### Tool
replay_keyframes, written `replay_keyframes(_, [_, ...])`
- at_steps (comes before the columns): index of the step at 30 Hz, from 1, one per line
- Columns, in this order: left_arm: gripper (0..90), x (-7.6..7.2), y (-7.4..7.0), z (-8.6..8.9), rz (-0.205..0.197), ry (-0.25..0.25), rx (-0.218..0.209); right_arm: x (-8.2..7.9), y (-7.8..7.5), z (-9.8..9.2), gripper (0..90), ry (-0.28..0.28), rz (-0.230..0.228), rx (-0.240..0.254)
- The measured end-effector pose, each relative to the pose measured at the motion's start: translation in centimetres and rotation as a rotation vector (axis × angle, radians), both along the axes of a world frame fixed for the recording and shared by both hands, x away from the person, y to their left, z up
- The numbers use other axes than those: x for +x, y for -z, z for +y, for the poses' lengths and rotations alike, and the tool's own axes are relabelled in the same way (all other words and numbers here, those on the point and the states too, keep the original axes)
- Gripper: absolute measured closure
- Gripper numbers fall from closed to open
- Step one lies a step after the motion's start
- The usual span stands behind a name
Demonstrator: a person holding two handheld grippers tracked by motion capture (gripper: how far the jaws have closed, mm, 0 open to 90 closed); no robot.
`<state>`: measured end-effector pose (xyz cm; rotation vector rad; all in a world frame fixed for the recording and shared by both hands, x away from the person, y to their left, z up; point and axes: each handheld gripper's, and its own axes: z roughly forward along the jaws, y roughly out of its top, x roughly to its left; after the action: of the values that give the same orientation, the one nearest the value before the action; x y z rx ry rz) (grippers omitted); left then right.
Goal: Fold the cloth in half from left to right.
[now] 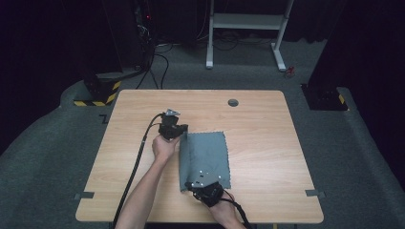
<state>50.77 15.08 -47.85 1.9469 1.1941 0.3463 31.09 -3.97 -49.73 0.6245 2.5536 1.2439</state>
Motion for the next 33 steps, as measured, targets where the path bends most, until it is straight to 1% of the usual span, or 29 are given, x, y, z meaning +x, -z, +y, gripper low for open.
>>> replay_keyframes(2, [90.0, -0.1, 0.0, -0.5, -0.003, 0.009, 0.012, -0.1, 0.1, -0.3, 90.0, 0.004, -0.002, 0.006])
replay_keyframes(3, [90.0, 0.0, 0.1, -0.7, -0.005, 0.013, 0.018, -0.2, 0.2, -0.5, 90.0, 0.011, 0.007, 0.01])
replay_keyframes(6, [90.0, 0.0, 0.3, -1.0, 0.002, 0.014, 0.007, -0.2, 0.4, -1.1, 90.0, 0.019, 0.004, 0.014])
replay_keyframes(8, [90.0, 0.0, 0.4, -1.1, -0.002, 0.019, 0.015, -0.3, 0.5, -1.5, 90.0, 0.031, 0.012, 0.021])
replay_keyframes(9, [90.0, -0.1, 0.4, -1.3, 0.002, 0.017, 0.006, -0.3, 0.5, -1.7, 90.0, 0.034, 0.008, 0.021])
replay_keyframes(10, [90.0, 0.0, 0.3, -1.3, -0.003, 0.023, 0.012, -0.3, 0.5, -1.9, 90.0, 0.039, 0.008, 0.02])
replay_keyframes(13, [90.0, -0.1, 0.3, -1.5, -0.007, 0.029, 0.004, -0.3, 0.6, -2.4, 90.0, 0.05, 0.01, 0.019])
replay_keyframes(15, [90.0, 0.0, 0.3, -1.6, -0.012, 0.036, 0.01, -0.4, 0.6, -2.8, 90.0, 0.055, 0.005, 0.018])
replay_keyframes(16, [90.0, 0.1, 0.4, -1.7, -0.009, 0.038, 0.007, -0.4, 0.6, -3.0, 90.0, 0.062, 0.01, 0.018])
replay_keyframes(18, [90.0, 0.3, 0.6, -2.0, -0.004, 0.039, 0.016, -0.5, 0.7, -3.4, 90.0, 0.073, 0.014, 0.024])
replay_keyframes(20, [90.0, 0.4, 0.7, -2.3, 0.003, 0.041, 0.008, -0.6, 0.8, -3.8, 90.0, 0.083, 0.007, 0.023])
replay_keyframes(22, [90.0, 0.4, 0.8, -2.9, 0.0, 0.054, 0.003, -0.8, 1.0, -4.1, 90.0, 0.091, 0.013, 0.027])
replay_keyframes(25, [90.0, 0.5, 0.7, -3.8, -0.005, 0.073, 0.026, -1.0, 1.2, -4.5, 90.0, 0.096, 0.016, 0.017])
replay_keyframes(26, [90.0, 0.5, 0.7, -4.1, -0.003, 0.076, 0.018, -1.0, 1.2, -4.6, 90.0, 0.1, 0.014, 0.014])
replay_keyframes(33, [90.0, 0.7, 0.4, -5.7, -0.013, 0.091, 0.026, -1.2, 1.2, -6.3, 90.0, 0.14, 0.013, 0.035])
